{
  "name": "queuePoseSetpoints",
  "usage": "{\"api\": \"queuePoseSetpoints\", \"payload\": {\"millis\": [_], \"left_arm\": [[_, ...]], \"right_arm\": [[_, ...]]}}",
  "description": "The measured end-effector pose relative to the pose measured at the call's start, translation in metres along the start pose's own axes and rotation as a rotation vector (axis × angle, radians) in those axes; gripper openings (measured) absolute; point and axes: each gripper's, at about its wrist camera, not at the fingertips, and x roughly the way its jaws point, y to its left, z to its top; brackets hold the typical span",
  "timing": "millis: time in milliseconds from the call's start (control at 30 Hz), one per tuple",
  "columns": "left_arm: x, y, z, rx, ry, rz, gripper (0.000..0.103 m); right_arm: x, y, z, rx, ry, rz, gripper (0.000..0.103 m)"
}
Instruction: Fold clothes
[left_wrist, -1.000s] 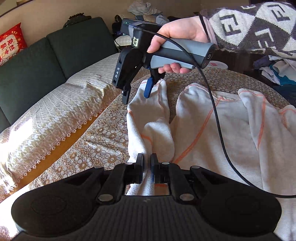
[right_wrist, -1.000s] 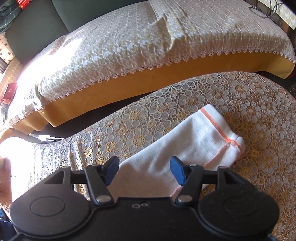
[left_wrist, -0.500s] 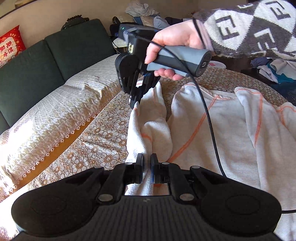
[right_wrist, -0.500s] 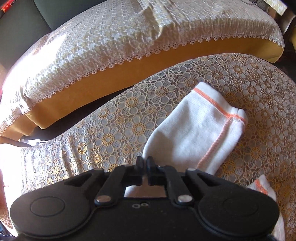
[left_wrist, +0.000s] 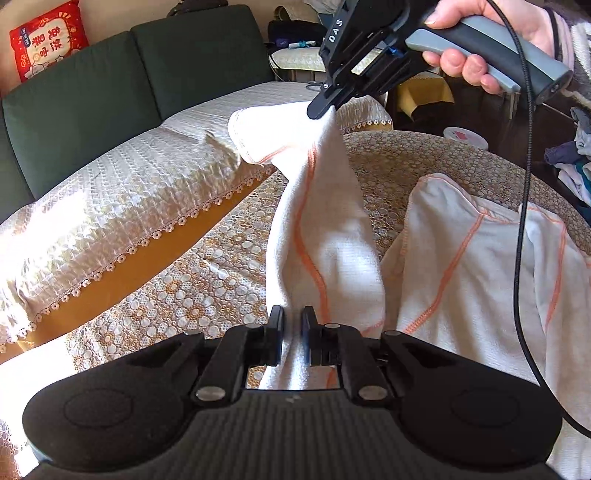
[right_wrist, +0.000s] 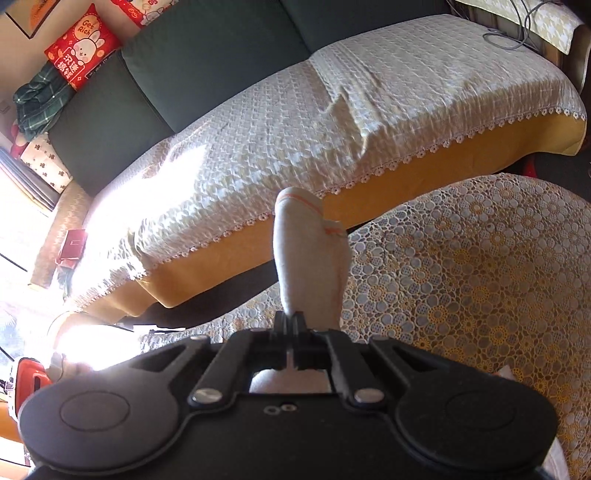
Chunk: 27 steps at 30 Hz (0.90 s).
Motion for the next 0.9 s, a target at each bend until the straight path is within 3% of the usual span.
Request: {"api": "queuePoseSetpoints", "payload": {"millis": [67,167,233,467,567,600,633,700,800,900], "left_arm": [[0.002,0.008,0.001,-0.029,0.009,-0.032,0.014],[0.003,0.019,0.006,-0.057,0.000,-0.071,0.037],[-0.001,0.024,0.011,-0.080,-0.020,-0.107,0.083],[0.024,0.043,0.019,-0.187,0.047,-0.140,0.086],[0.032,0.052,0.016,-0.233,0.065,-0.166,0.069],[0.035,0.054,0.014,-0.241,0.083,-0.183,0.058],[0.037,0.053,0.012,-0.236,0.096,-0.190,0.034],[0.037,0.046,0.009,-0.206,0.110,-0.177,0.013],[0.034,0.035,0.004,-0.165,0.105,-0.141,0.007],[0.019,0.018,0.007,-0.068,0.076,-0.027,0.007]], "right_arm": [[-0.003,0.002,0.001,-0.003,-0.007,0.006,0.103],[-0.004,0.001,0.001,0.005,-0.014,0.013,0.103],[-0.003,0.001,0.001,0.006,-0.011,0.019,0.103],[-0.005,-0.001,-0.003,0.010,-0.009,0.044,0.103],[-0.010,-0.001,-0.004,0.007,-0.012,0.066,0.103],[-0.011,-0.002,-0.005,0.004,-0.010,0.073,0.103],[-0.012,-0.002,-0.005,0.004,-0.009,0.078,0.103],[-0.015,-0.004,-0.006,0.005,-0.010,0.088,0.103],[-0.012,-0.009,-0.007,0.019,-0.008,0.092,0.103],[-0.010,-0.014,-0.011,0.032,-0.017,0.067,0.103]]}}
